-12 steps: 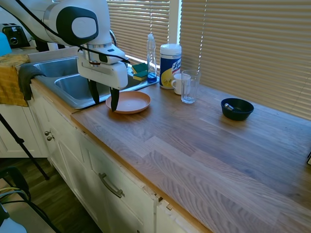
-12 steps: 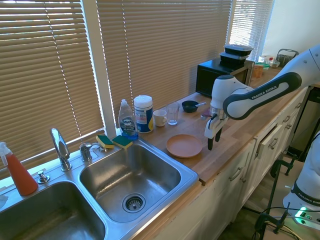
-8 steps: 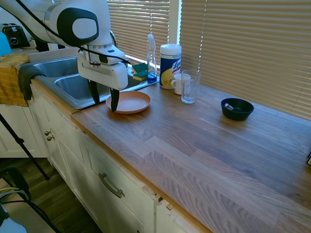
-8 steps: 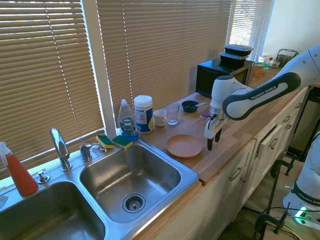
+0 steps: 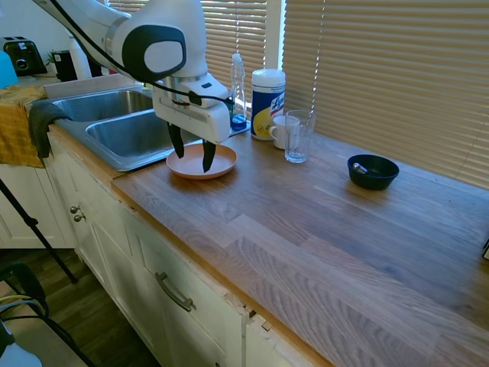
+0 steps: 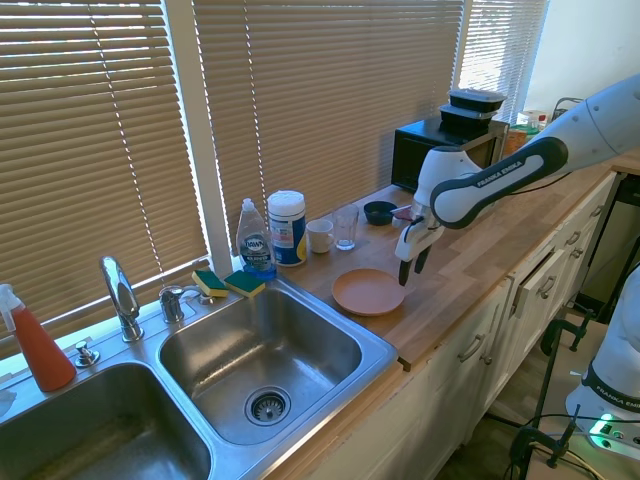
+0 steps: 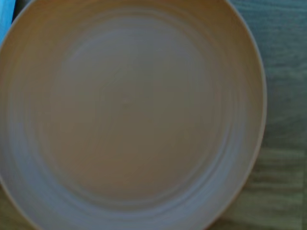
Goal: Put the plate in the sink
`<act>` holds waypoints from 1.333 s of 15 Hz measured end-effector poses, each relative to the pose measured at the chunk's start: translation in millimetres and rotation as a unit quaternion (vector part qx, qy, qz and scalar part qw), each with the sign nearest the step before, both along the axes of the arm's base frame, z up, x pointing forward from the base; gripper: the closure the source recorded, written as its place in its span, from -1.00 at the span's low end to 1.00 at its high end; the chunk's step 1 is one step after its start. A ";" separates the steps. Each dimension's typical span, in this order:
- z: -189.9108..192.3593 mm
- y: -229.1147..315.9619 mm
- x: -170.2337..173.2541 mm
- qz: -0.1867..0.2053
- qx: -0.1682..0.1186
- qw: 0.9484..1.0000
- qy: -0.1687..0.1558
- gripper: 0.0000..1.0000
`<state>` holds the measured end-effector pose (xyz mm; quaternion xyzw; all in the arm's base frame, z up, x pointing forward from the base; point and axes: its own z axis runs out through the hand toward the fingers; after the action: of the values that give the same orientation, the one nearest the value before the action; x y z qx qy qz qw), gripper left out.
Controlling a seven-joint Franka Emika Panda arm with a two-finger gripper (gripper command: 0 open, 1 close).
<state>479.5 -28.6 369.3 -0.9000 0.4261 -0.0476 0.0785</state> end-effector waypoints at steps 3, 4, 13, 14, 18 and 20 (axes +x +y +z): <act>-11.0 -17.6 30.2 0.015 0.019 1.000 -0.014 -1.00; -14.5 -23.4 39.2 0.023 0.026 0.999 -0.018 -1.00; -43.9 -36.5 95.1 0.089 0.062 0.994 -0.005 -1.00; -45.9 -34.4 97.0 0.096 0.066 0.993 0.005 -1.00; -48.4 -27.2 97.8 0.116 0.070 0.990 0.034 1.00; -50.5 -24.3 97.4 0.119 0.071 0.990 0.040 1.00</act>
<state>576.9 -52.9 318.8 -0.9377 0.3207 0.0281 0.1305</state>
